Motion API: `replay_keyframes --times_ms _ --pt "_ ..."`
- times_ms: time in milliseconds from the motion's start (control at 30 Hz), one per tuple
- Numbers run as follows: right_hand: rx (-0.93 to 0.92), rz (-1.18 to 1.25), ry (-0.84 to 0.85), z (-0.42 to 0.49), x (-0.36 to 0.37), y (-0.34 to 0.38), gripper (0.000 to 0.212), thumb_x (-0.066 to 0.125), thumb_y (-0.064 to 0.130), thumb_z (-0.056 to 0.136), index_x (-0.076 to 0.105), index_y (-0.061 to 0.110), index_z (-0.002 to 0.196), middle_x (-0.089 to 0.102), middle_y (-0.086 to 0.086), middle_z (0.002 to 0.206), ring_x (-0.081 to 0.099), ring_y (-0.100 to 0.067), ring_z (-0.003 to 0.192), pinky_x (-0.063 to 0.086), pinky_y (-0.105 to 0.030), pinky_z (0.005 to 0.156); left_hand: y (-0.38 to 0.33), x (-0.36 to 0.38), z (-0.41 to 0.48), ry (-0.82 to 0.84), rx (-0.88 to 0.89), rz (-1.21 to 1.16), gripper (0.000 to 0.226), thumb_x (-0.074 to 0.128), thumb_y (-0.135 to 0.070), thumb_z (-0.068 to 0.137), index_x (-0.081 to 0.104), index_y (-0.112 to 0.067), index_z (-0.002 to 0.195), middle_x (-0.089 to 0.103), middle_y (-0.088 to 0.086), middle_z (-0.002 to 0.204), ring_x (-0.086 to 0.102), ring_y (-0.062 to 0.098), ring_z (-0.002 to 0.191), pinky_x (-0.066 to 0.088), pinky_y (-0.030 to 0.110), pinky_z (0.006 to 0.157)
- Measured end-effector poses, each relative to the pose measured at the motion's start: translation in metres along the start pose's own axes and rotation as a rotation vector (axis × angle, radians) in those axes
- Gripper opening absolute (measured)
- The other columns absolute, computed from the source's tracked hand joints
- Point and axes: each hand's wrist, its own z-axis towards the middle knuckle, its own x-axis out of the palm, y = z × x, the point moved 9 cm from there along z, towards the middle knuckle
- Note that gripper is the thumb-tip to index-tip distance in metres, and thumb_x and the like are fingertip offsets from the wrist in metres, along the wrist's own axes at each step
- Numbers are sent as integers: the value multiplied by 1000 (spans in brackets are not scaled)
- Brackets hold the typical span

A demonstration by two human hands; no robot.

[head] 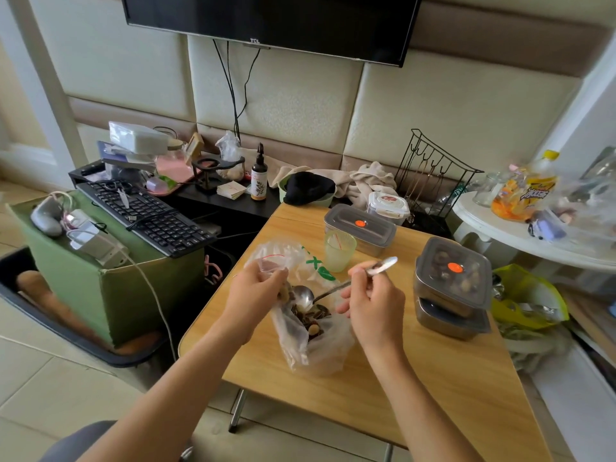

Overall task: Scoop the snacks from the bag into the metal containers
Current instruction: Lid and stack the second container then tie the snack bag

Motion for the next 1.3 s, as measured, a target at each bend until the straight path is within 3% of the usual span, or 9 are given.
replay_keyframes --times_ms 67,167,267,433,567,800,967,1100,1300 --pt "184 76 -10 2 -5 -19 24 48 16 107 66 14 91 71 -2 63 70 -13 51 55 -28 53 0 -1 2 -43 64 137 18 60 -30 95 65 -15 102 69 17 99 65 30 101 56 40 79" --pt "330 150 -46 5 -11 -36 24 47 16 104 66 11 91 72 -6 65 71 -21 53 53 -31 54 -3 -10 1 -219 108 558 12 53 -32 93 58 -22 98 43 1 114 37 27 117 37 42 94" --pt "376 203 -90 9 -17 -40 23 46 17 103 66 8 93 72 -7 68 71 -23 52 49 -27 50 -12 -7 -2 -274 244 716 9 55 -34 94 57 -26 99 35 -3 114 26 19 107 26 36 90" --pt "326 272 -146 16 -34 -27 24 46 19 105 65 10 94 72 -11 71 70 -25 52 50 -28 49 -6 22 2 -86 368 709 18 61 -33 92 62 -17 100 55 -3 105 49 18 96 47 31 79" --pt "230 302 -193 17 -45 -7 23 47 17 105 66 13 92 70 -9 69 70 -25 53 50 -32 50 -3 34 4 -44 339 716 17 60 -33 93 54 -17 93 57 -1 89 48 12 73 41 26 59" --pt "-142 137 -232 7 -48 35 22 47 13 108 66 11 97 66 0 65 68 -12 51 54 -33 47 6 34 13 -22 207 544 29 68 -44 89 54 -19 89 66 -3 87 61 16 74 53 37 64" --pt "-566 6 -43 -10 -28 75 21 49 13 107 69 7 105 67 4 75 68 -6 60 54 -21 52 13 37 17 23 152 393 39 70 -55 81 55 -20 89 74 -2 90 72 22 78 62 52 73" --pt "-730 -55 -16 -20 -25 91 21 51 8 104 70 0 107 70 -1 86 69 -11 68 50 -8 67 13 37 18 7 128 335 34 75 -44 87 56 -17 92 74 0 88 73 22 77 62 49 74" --pt "-743 -47 -44 -23 -32 91 26 48 14 107 70 -1 108 72 -3 91 70 -13 67 48 -7 66 12 39 18 2 145 275 28 75 -40 89 60 -19 99 72 -1 89 71 10 67 60 31 64"
